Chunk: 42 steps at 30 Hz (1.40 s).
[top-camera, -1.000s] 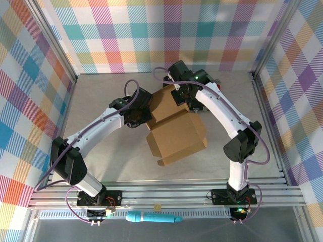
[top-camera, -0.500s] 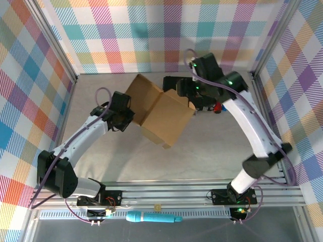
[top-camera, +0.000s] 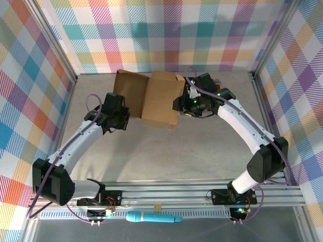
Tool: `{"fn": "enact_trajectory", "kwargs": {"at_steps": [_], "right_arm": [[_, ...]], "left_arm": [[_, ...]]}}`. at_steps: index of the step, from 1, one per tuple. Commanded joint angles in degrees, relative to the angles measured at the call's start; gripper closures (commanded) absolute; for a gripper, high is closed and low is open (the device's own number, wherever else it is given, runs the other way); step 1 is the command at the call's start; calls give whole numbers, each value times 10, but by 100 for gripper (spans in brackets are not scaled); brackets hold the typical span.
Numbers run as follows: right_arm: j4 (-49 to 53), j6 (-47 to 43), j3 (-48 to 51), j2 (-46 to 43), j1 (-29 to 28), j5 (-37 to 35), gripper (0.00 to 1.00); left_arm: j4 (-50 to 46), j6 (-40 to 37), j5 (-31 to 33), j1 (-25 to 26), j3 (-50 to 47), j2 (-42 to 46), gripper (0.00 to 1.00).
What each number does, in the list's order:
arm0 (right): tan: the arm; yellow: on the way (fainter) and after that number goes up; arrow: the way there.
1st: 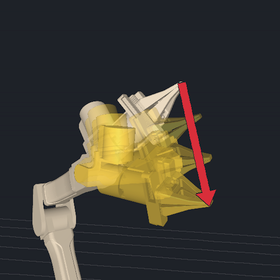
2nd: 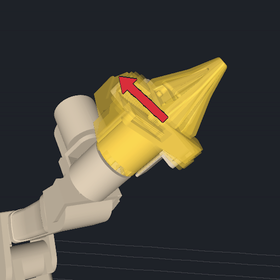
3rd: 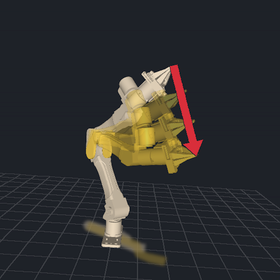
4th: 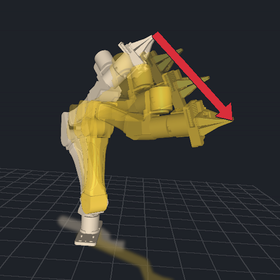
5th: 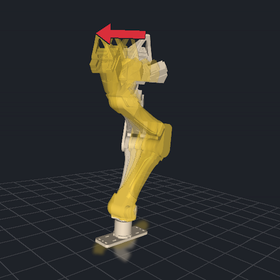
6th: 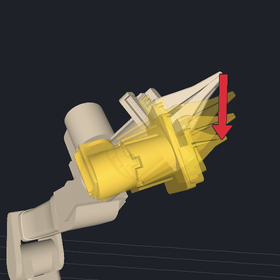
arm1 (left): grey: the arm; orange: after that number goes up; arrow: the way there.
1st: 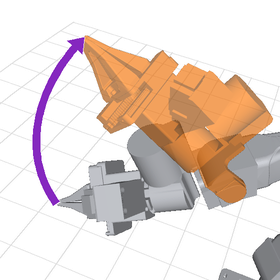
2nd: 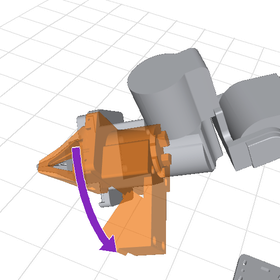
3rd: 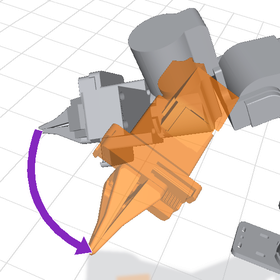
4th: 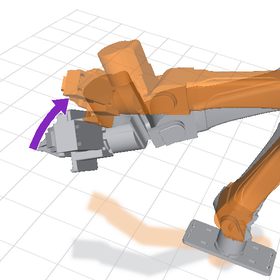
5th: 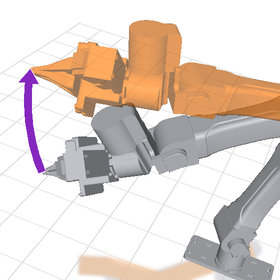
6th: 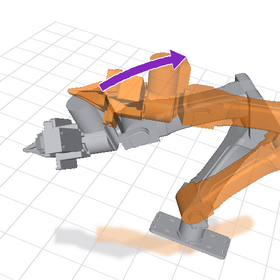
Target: Fold the paper box
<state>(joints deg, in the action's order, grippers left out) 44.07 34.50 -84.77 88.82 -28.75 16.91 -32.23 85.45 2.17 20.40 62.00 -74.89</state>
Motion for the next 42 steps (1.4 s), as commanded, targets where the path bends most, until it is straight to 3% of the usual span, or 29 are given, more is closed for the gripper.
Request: {"fn": "enact_trajectory", "kwargs": {"at_steps": [1,6,10,13,14,16,17,23,27,32,38,42], "right_arm": [[-52,8,2,-7,6,51,38],[-83,11,-11,32,6,101,52],[-48,-12,-45,66,6,86,64],[27,-53,-102,95,5,36,90],[58,-73,-124,104,3,8,99],[107,-110,-162,117,3,-38,100],[129,-130,-178,120,3,-60,100],[231,-236,-239,127,3,-143,100],[282,-279,-252,125,2,-159,100],[297,-302,-234,82,-1,-140,100],[348,-319,-226,45,-22,-143,100],[363,-333,-182,18,-34,-210,100]], "left_arm": [[17,19,-13,-7,-4,13,100],[28,22,-23,-7,-7,7,100],[48,19,-47,-9,-9,-9,100],[54,12,-61,-9,-9,-12,99],[56,8,-67,-9,-10,-11,87],[72,-4,-94,-10,-15,-12,57],[72,-16,-113,-12,-13,-13,49],[-82,-126,-93,-14,34,52,29],[-128,-222,-97,-26,50,70,30],[-193,-375,-60,-29,176,-11,34],[-176,-422,-55,-30,267,-101,37],[-143,-446,-64,-30,291,-140,39]]}}
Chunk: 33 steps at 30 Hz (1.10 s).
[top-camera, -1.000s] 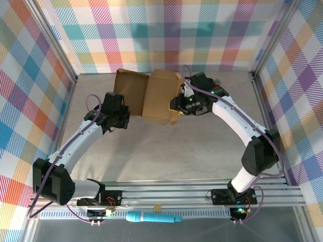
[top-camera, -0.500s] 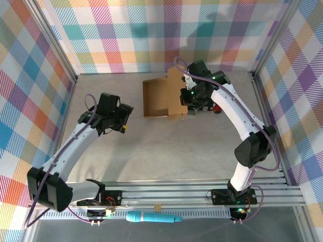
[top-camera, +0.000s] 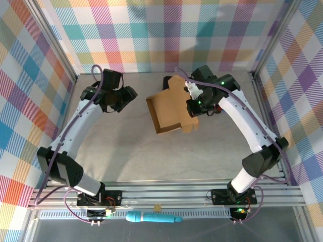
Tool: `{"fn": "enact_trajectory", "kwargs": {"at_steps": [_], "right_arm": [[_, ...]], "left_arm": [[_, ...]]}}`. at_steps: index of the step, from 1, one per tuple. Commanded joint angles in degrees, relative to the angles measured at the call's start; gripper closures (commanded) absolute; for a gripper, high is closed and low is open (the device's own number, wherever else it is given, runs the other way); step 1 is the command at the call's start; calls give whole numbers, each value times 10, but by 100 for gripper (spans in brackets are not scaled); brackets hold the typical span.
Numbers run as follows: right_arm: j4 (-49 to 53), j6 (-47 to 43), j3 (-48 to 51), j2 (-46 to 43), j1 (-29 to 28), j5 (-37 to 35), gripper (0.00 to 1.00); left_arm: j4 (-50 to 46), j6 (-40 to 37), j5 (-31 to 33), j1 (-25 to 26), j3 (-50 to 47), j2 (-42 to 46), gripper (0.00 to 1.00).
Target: Fold the paper box
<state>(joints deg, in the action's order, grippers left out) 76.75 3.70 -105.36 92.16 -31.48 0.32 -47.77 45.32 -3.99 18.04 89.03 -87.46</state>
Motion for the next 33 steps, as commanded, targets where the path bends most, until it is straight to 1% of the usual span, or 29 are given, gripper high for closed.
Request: {"fn": "enact_trajectory", "kwargs": {"at_steps": [1,4,5,7,8,10,11,13,14,15,17,20,24,26,28,33], "right_arm": [[34,-34,37,-22,-12,-78,100],[-1,-76,72,-39,-30,-180,100],[-20,-106,84,-41,-33,-195,100],[-53,-159,102,-38,-41,-224,100],[-77,-189,112,-35,-50,-240,100],[-118,-241,128,-30,-61,-247,100],[-136,-265,131,-25,-65,-246,100],[-158,-295,128,-15,-68,-248,100],[-165,-306,123,-8,-68,-247,100],[-168,-313,119,-2,-68,-246,100],[-173,-321,107,12,-69,-250,100],[-172,-322,93,28,-73,-252,100],[-172,-328,90,37,-79,-261,100],[-170,-328,89,38,-81,-264,100],[-169,-328,87,39,-82,-266,100],[-171,-329,84,41,-87,-267,100]], "left_arm": [[28,-50,-6,-6,18,-22,39],[107,-77,-26,-6,-14,-31,46],[141,-88,-35,-6,-33,-33,49],[224,-137,-68,-4,-69,-32,58],[275,-167,-89,-3,-92,-30,60],[378,-227,-140,-2,-134,-24,61],[418,-266,-156,1,-155,-20,60],[482,-348,-200,2,-193,-10,60],[506,-390,-218,4,-211,-3,58],[520,-417,-229,4,-223,2,56],[522,-471,-251,3,-231,7,53],[492,-548,-296,3,-220,4,52],[483,-612,-301,3,-227,16,46],[446,-651,-311,7,-213,11,46],[410,-687,-298,13,-197,0,45],[411,-713,-292,25,-180,-29,44]]}}
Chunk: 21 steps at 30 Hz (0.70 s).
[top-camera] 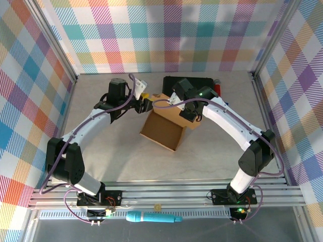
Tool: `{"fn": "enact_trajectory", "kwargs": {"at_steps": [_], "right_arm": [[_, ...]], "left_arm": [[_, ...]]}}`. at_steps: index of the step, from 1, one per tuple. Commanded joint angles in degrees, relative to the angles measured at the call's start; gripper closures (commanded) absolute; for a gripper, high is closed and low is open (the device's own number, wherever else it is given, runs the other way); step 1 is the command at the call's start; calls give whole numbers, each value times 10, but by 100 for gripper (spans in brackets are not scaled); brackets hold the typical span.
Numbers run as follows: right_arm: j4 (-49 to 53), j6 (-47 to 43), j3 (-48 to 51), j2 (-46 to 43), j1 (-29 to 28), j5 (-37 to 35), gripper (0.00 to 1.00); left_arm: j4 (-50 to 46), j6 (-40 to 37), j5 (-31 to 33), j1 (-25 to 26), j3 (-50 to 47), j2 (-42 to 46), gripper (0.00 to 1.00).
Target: Fold the paper box
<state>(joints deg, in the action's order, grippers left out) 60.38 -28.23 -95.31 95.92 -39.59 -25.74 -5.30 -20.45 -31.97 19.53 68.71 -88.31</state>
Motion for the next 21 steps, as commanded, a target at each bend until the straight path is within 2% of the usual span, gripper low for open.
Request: {"fn": "enact_trajectory", "kwargs": {"at_steps": [1,6,9,15,21], "right_arm": [[-7,-9,-18,6,-7,-7,100],[-5,-8,-23,11,-14,-7,100],[-6,-5,-26,12,-15,-7,100],[-12,-1,-29,13,-15,-4,100],[-15,7,-34,16,-16,6,100]], "left_arm": [[-25,-66,-8,17,31,-27,44],[-18,-79,37,41,33,-40,49],[-18,-73,63,45,31,-41,60],[-16,-60,68,51,15,-30,78],[-12,-16,67,53,3,-30,81]]}}
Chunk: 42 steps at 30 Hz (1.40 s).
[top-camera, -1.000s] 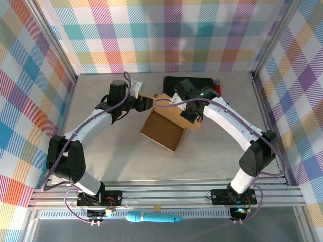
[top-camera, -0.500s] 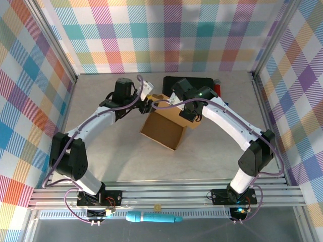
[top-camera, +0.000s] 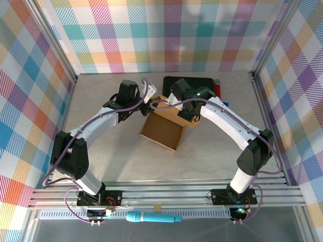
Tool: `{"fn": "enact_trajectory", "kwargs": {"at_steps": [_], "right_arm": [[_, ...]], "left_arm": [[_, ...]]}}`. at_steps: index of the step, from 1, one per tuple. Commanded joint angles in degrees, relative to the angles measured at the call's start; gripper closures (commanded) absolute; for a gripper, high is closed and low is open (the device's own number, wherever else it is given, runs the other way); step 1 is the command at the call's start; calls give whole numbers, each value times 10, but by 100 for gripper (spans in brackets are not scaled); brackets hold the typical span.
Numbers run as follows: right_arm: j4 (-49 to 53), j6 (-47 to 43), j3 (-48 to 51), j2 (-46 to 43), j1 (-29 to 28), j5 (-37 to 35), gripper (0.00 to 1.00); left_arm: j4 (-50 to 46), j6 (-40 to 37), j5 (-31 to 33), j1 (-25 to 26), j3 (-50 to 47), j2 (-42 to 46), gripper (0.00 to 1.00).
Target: Fold the paper box
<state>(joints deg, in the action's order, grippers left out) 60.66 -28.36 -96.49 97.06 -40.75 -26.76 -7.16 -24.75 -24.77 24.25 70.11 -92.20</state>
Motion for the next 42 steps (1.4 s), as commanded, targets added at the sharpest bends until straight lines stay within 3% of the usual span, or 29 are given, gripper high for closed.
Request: {"fn": "enact_trajectory", "kwargs": {"at_steps": [1,3,6,11,16,20,25,28,33,36,39,42], "right_arm": [[-19,10,-23,5,-5,18,100],[-23,12,-24,6,-7,20,100],[-24,24,-33,12,-11,27,100],[-13,101,-59,24,-18,70,98],[-23,203,-54,0,-18,125,71],[-35,283,-48,-37,-12,125,49],[-63,353,-48,-88,23,117,33],[-66,430,-63,-104,80,138,27],[-21,631,-75,-75,233,293,28],[-55,728,-38,-44,304,427,35],[-83,780,-42,5,333,493,41],[-96,796,-84,61,332,514,44]], "left_arm": [[4,43,-4,7,-7,5,83],[-5,77,15,11,3,-4,90],[6,144,115,24,-3,-5,99],[74,229,233,31,-71,24,100],[139,225,259,32,-140,57,100],[182,206,270,31,-185,81,100],[201,196,277,28,-209,95,100],[214,196,283,28,-221,100,100],[246,207,293,28,-246,107,100],[265,210,296,28,-263,110,100],[268,202,293,27,-271,112,100],[260,190,292,28,-276,121,100]]}}
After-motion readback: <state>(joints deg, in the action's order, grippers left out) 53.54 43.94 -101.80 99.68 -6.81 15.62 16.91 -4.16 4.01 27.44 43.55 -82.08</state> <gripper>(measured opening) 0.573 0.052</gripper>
